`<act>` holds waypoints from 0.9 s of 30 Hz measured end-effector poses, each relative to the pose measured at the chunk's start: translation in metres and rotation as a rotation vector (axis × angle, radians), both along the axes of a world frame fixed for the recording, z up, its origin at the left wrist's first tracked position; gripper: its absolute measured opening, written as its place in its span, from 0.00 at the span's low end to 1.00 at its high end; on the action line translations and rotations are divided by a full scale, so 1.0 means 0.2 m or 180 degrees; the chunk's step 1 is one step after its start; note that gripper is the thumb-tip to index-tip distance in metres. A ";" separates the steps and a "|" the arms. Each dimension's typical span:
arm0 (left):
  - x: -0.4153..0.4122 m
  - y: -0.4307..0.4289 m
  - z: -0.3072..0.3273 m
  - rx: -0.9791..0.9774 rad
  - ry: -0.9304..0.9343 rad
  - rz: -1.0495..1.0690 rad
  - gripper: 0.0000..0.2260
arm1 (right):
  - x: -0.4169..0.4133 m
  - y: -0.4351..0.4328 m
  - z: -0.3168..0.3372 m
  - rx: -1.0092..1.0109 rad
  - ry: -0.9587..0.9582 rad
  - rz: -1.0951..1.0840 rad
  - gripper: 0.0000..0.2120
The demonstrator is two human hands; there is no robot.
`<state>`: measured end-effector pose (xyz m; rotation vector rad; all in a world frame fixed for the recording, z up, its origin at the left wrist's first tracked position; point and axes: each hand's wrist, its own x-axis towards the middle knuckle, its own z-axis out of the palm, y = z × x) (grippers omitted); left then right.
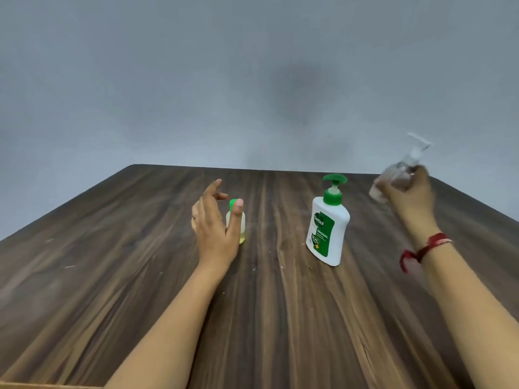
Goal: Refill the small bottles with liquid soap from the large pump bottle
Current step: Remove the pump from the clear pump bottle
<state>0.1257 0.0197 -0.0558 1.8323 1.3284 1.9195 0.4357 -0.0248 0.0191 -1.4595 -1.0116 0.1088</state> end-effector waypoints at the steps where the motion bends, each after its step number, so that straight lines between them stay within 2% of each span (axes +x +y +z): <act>1: 0.00 0.00 0.01 0.0027 -0.0030 -0.0004 0.25 | -0.05 -0.06 0.07 0.0240 -0.0002 0.0120 0.26; 3: -0.01 -0.01 0.02 0.0079 -0.0067 0.0002 0.23 | -0.17 -0.18 0.19 0.0529 -0.0010 0.0477 0.27; 6: -0.02 -0.01 0.03 0.0217 -0.0106 0.0055 0.21 | -0.38 -0.30 0.27 0.0624 0.0218 0.1481 0.27; 8: -0.02 -0.01 0.03 0.0273 -0.0126 -0.0044 0.23 | -0.50 -0.30 0.23 0.0463 0.0261 0.1897 0.27; 11: -0.02 -0.02 0.02 0.0355 0.0010 -0.0271 0.23 | -0.67 -0.24 0.08 0.0055 0.0119 0.2161 0.25; 15: 0.02 -0.05 0.02 0.0357 0.0257 -0.0841 0.27 | -0.80 -0.13 -0.14 -0.0458 -0.0313 0.2149 0.21; 17: 0.05 -0.05 0.00 0.0159 0.0338 -0.1102 0.22 | -0.82 -0.09 -0.19 -0.0578 -0.0586 0.2118 0.18; 20: 0.08 -0.04 -0.02 -0.0011 0.0345 -0.1201 0.15 | -0.85 -0.07 -0.22 -0.0645 -0.0570 0.2171 0.17; 25: 0.08 -0.03 -0.02 -0.0311 0.0056 -0.1275 0.13 | -0.86 -0.04 -0.26 -0.0580 -0.0637 0.2026 0.16; 27: 0.08 -0.03 -0.01 -0.0394 -0.0123 -0.1262 0.10 | -0.85 -0.04 -0.27 -0.0556 -0.0612 0.1947 0.21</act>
